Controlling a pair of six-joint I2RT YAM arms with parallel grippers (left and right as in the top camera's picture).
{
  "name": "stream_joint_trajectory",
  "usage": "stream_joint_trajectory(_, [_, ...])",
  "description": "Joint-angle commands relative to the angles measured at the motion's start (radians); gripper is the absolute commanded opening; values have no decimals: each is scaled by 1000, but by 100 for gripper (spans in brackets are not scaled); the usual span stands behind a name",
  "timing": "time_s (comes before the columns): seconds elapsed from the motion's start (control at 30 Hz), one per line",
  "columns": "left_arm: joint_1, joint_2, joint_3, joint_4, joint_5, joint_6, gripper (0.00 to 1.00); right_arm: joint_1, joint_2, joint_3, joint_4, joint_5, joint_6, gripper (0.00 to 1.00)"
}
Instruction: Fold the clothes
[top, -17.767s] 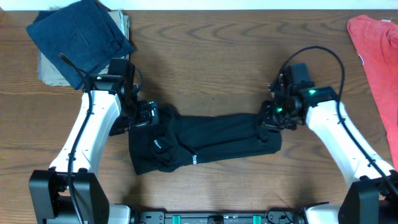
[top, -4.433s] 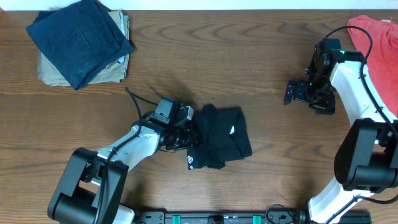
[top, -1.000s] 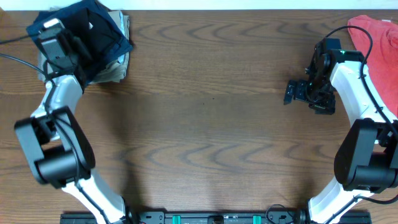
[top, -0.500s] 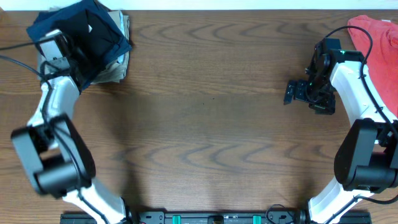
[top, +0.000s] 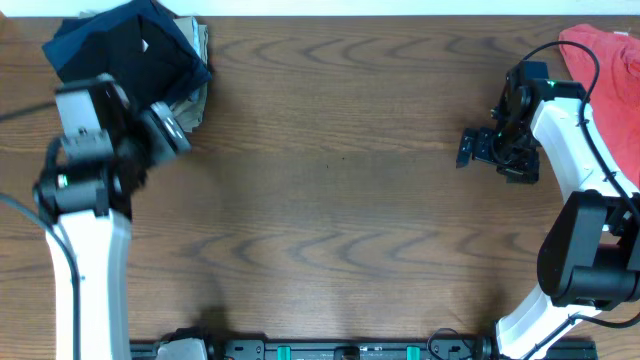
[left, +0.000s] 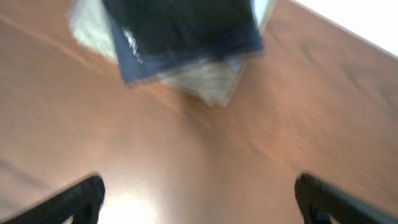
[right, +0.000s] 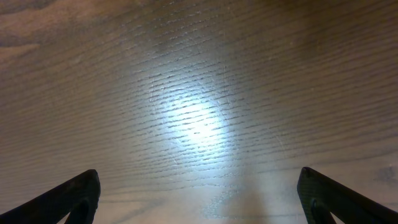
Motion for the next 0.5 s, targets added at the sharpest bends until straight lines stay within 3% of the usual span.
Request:
stream_joint_trajectory(0.0, [-81,-100,-82,-53,163,-30,98,2,-12,14,1,6,16,99])
stream_joint_trajectory(0.13, [-231,-247,-244,-35,232,-37,98,2,-12,14,1,6,16,99])
stream_joint_trajectory(0.27, [-365,-352,-374,-52,232,-119,98,2,-12,14,1,6,15,99])
stream_joint_trajectory(0.47, [-444,-389,-443,-125,231,-122,98,2,-12,14,1,6,16,99])
